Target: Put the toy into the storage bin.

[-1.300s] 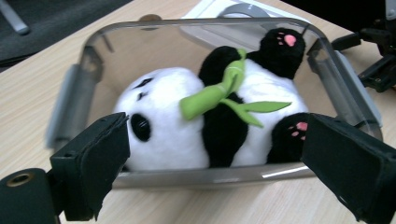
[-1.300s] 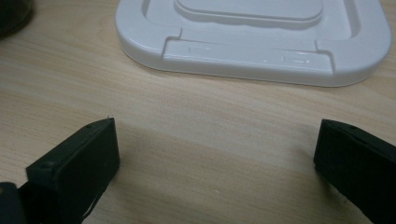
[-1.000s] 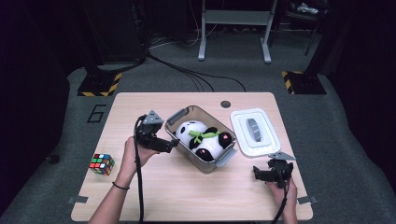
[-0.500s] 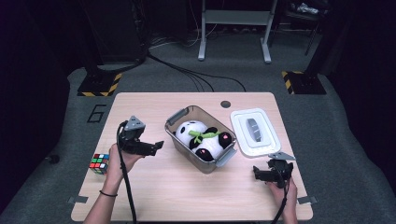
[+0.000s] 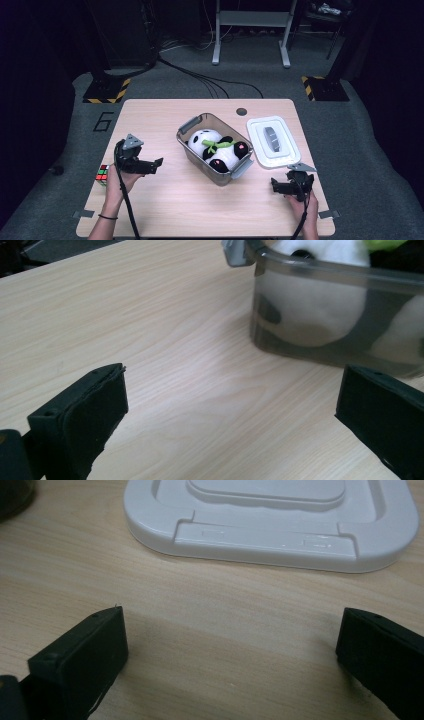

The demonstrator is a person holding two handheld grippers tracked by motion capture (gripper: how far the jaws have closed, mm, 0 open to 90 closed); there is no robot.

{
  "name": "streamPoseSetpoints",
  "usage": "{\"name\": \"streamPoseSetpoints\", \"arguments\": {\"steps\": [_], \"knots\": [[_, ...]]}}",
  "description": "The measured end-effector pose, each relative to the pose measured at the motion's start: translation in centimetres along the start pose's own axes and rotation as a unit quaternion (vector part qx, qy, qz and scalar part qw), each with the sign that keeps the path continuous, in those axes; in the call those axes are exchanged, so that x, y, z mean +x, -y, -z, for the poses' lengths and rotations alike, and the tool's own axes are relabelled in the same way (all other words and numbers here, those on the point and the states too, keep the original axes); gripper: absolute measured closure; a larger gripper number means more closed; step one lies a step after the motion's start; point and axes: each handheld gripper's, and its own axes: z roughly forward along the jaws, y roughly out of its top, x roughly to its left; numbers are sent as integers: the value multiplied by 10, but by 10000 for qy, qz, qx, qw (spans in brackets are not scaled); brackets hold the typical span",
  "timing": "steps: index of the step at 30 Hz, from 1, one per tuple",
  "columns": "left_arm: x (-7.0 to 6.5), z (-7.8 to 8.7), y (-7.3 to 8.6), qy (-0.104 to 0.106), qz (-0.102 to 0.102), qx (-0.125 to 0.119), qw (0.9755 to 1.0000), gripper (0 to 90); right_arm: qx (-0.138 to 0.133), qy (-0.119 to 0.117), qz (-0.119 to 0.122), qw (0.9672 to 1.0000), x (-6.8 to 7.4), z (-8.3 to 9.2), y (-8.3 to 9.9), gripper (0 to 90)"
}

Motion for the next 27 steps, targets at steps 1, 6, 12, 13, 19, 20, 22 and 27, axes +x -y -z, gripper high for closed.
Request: {"name": "streamPoseSetpoints", "arguments": {"steps": [1, 6, 12, 13, 19, 20, 22, 27], "knots": [[2, 1, 2, -22, 17, 12, 10000, 2, 2, 0, -1, 10000, 0, 0, 0, 0], [8, 5, 14, -176, 114, -24, 9998, 0, -1, 1, 1, 10000, 0, 0, 0, 0], [17, 9, 28, -418, 227, -63, 9988, 0, 3, 4, 0, 10000, 0, 0, 0, 0], [19, 10, 30, -465, 249, -76, 9986, 0, 4, 4, 1, 10000, 0, 0, 0, 0], [33, 17, 42, -783, 407, -161, 9960, 0, -1, 2, -1, 10000, 0, 0, 0, 0], [36, 18, 44, -844, 437, -186, 9953, 0, 7, 5, 0, 10000, 0, 0, 0, 0], [42, 21, 48, -875, 506, -190, 9947, 0, 6, 5, -1, 10000, 0, 0, 0, 0], [54, 28, 60, -1031, 631, -226, 9924, 0, 3, 5, 0, 10000, 0, 0, 0, 0]]}}
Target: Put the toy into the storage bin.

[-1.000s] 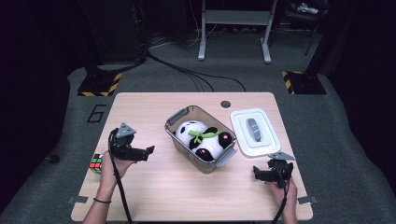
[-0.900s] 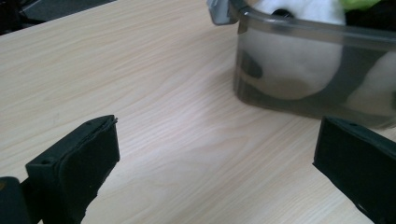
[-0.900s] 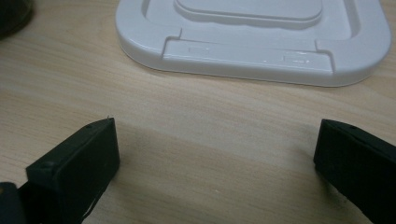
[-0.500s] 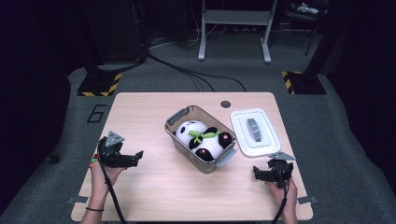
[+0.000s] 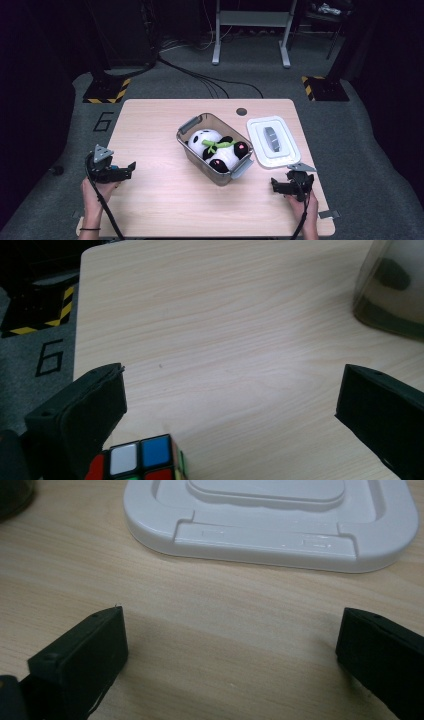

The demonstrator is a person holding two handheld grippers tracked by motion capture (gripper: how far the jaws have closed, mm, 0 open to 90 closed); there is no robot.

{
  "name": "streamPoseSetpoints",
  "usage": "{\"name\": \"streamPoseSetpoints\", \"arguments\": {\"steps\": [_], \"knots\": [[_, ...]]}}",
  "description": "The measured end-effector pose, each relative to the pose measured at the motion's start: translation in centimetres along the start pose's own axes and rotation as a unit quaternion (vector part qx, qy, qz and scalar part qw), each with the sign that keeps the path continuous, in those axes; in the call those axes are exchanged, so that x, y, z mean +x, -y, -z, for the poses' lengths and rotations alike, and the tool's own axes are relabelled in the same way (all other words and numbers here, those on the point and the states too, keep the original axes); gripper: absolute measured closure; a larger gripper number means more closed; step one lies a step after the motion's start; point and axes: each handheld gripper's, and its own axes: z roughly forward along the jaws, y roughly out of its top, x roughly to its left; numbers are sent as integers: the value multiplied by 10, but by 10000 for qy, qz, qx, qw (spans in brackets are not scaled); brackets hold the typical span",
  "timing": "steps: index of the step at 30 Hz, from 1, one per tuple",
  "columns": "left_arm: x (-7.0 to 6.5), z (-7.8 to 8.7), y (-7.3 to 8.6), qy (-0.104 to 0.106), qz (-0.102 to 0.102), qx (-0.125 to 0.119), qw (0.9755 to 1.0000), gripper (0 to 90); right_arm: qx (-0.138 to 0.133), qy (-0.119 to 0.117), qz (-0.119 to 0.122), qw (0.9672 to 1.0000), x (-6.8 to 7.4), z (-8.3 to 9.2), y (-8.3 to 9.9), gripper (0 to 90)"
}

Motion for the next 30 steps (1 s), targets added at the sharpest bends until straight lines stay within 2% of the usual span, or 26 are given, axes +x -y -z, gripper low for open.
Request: {"name": "streamPoseSetpoints", "arguments": {"steps": [5, 6, 7, 13, 14, 15, 20, 21, 24, 28, 29, 30], "knots": [[12, 1, 14, -189, 125, -34, 9997, 0, 3, 1, -1, 10000, 0, 0, 0, 0], [15, 2, 16, -215, 142, 25, 9997, 0, 1, 1, 0, 10000, 0, 0, 0, 0], [19, 1, 23, -277, 220, 19, 9994, 0, 6, 5, 1, 10000, 0, 0, 0, 0], [27, -4, 34, -319, 358, 97, 9988, 0, 1, 3, -2, 10000, 0, 0, 0, 0], [30, -4, 37, -348, 337, 193, 9986, 0, 1, 3, 0, 10000, 0, 0, 0, 0], [30, -7, 39, -355, 412, 130, 9984, 0, 7, 6, 1, 10000, 0, 0, 0, 0], [38, -13, 49, -426, 487, 215, 9977, 0, 4, 7, -1, 10000, 0, 0, 0, 0], [38, -13, 51, -405, 521, 299, 9974, 0, 5, 7, 1, 10000, 0, 0, 0, 0], [39, -18, 55, -408, 545, 280, 9973, 0, 6, 7, -2, 10000, 0, 0, 0, 0], [40, -20, 58, -301, 595, 358, 9971, 4, 7, 7, -1, 10000, 0, 0, 0, 0], [40, -21, 60, -310, 595, 289, 9973, 45, 5, 7, -1, 10000, 0, 0, 0, 0], [41, -21, 61, -261, 585, 327, 9974, 73, 8, 7, 0, 10000, 0, 0, 0, 0]]}}
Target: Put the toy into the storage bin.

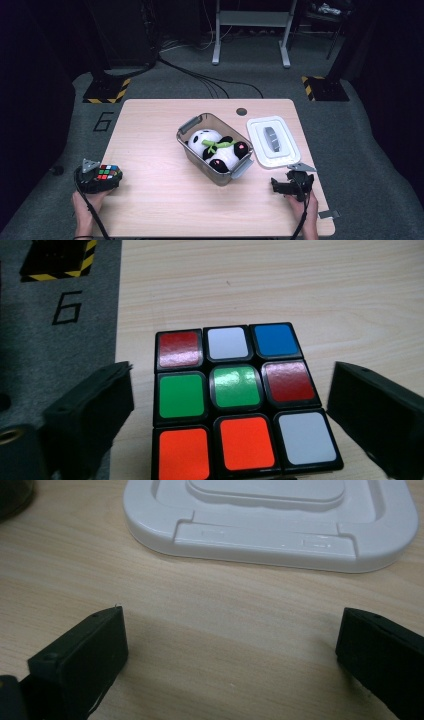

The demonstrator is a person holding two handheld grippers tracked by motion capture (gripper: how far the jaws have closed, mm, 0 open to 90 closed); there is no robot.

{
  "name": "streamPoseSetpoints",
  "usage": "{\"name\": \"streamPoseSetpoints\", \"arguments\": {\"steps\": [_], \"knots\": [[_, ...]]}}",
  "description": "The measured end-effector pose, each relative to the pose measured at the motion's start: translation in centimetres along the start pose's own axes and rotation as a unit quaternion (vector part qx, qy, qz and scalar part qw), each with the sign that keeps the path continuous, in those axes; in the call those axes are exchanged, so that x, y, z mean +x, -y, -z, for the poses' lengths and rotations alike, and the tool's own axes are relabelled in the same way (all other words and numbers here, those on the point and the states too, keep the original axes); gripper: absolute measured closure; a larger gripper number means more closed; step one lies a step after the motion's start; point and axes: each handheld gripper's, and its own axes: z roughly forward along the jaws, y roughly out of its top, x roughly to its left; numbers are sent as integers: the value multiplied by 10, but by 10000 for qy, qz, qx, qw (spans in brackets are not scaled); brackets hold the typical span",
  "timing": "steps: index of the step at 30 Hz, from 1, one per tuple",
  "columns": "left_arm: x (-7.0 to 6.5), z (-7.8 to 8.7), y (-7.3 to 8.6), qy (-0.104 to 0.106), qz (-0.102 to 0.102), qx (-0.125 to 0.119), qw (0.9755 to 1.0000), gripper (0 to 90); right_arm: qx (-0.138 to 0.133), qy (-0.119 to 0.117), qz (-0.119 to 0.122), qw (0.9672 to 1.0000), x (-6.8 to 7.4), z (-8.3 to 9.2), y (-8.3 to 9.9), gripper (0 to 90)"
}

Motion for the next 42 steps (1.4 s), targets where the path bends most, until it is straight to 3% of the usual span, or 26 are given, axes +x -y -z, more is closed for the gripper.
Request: {"name": "streamPoseSetpoints", "arguments": {"steps": [6, 8, 12, 21, 26, 42], "knots": [[1, -3, 5, 33, -37, -20, 10000, 196, -5, -3, -1, 10000, 0, 0, 0, 0], [1, -4, 6, -1, -12, -60, 10000, 295, -1, 0, 1, 10000, 0, 0, 0, 0], [2, -3, 8, 8, 25, -78, 10000, 332, -1, 0, 0, 10000, 0, 0, 0, 0], [-1, -2, 5, 46, -58, -86, 9999, 341, -2, 0, 0, 10000, 0, 0, 0, 0], [-4, 1, 2, 123, -4, -119, 9999, 340, 0, 1, 0, 10000, 0, 0, 0, 0], [-28, 12, -22, 447, -338, -276, 9980, 341, -4, -4, 0, 10000, 0, 0, 0, 0]]}}
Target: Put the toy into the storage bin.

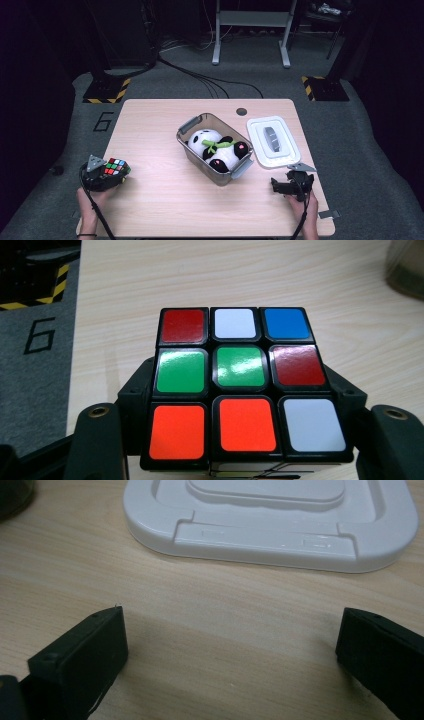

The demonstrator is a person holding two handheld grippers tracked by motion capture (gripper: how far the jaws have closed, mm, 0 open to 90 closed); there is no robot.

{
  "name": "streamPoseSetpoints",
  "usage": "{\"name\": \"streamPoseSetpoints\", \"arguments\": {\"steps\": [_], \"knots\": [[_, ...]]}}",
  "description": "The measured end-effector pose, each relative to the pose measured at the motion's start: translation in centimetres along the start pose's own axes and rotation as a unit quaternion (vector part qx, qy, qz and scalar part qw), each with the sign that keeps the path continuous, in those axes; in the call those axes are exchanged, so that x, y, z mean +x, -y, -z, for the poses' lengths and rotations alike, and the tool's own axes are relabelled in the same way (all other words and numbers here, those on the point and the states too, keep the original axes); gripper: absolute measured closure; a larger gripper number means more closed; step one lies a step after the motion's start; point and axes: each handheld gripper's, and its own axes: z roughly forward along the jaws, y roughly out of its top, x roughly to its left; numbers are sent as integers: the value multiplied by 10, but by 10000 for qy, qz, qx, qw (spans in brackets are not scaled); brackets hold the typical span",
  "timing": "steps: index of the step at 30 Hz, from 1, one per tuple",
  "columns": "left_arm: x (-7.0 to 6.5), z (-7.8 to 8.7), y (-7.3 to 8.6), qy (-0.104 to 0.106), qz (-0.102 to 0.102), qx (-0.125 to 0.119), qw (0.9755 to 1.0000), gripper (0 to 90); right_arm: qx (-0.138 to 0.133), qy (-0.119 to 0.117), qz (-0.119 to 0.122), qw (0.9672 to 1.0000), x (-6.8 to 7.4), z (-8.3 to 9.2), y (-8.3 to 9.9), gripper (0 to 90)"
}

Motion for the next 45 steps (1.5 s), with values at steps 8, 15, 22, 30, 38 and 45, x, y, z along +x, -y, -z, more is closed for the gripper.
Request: {"name": "streamPoseSetpoints", "arguments": {"steps": [8, 15, 22, 30, 38, 45], "knots": [[-13, 1, -13, 155, -101, -34, 9998, 341, -5, 0, -1, 10000, 0, 0, 0, 0], [-24, 2, -25, 316, -211, -43, 9993, 341, -5, -2, -1, 10000, 0, 0, 0, 0], [-32, 2, -34, 423, -320, -107, 9985, 341, 1, -1, -6, 10000, 0, 0, 0, 0], [-43, 2, -47, 559, -448, -156, 9973, 341, -3, -1, -4, 10000, 0, 0, 0, 0], [-55, 4, -58, 690, -594, -223, 9956, 341, -1, -1, -6, 10000, 0, 0, 0, 0], [-65, 6, -70, 807, -670, -287, 9941, 341, -7, -3, -2, 10000, 0, 0, 0, 0]]}}
